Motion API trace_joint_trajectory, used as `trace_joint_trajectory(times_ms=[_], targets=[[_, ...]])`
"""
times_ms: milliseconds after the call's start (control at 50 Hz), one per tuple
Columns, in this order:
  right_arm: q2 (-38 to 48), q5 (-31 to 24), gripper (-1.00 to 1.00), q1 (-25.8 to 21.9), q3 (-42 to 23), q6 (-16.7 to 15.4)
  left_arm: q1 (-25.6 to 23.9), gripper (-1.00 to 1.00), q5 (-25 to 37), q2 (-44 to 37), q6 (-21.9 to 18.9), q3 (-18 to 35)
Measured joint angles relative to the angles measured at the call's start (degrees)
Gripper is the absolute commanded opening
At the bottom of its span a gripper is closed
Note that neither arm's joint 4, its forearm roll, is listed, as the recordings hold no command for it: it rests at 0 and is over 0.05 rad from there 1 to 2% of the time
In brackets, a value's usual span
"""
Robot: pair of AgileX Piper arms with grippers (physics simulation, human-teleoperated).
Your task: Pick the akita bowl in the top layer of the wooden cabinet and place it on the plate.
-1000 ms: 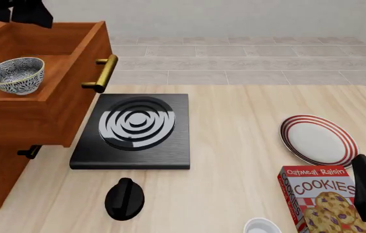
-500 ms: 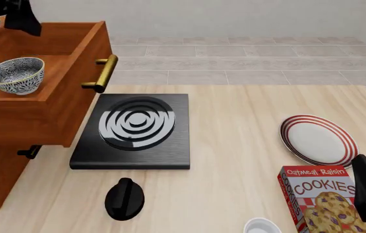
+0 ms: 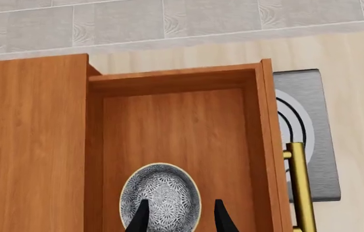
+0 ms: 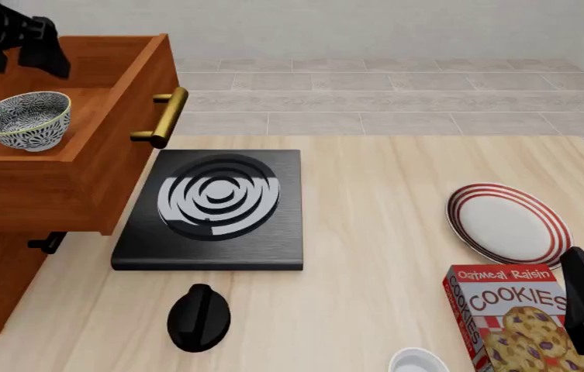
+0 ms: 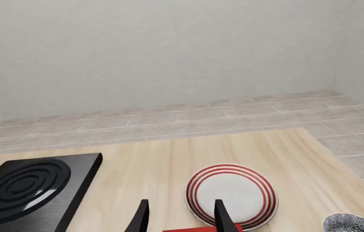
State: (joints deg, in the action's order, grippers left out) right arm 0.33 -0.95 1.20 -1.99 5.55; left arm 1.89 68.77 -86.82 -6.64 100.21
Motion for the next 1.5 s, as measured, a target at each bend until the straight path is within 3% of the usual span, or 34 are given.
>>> trace_joint_trajectory(times_ms=[1500], targets=[[0.2, 0.2, 1.0, 0.3, 0.0, 0.4, -2.0, 1.0, -9.8, 0.4, 1.0, -15.1]])
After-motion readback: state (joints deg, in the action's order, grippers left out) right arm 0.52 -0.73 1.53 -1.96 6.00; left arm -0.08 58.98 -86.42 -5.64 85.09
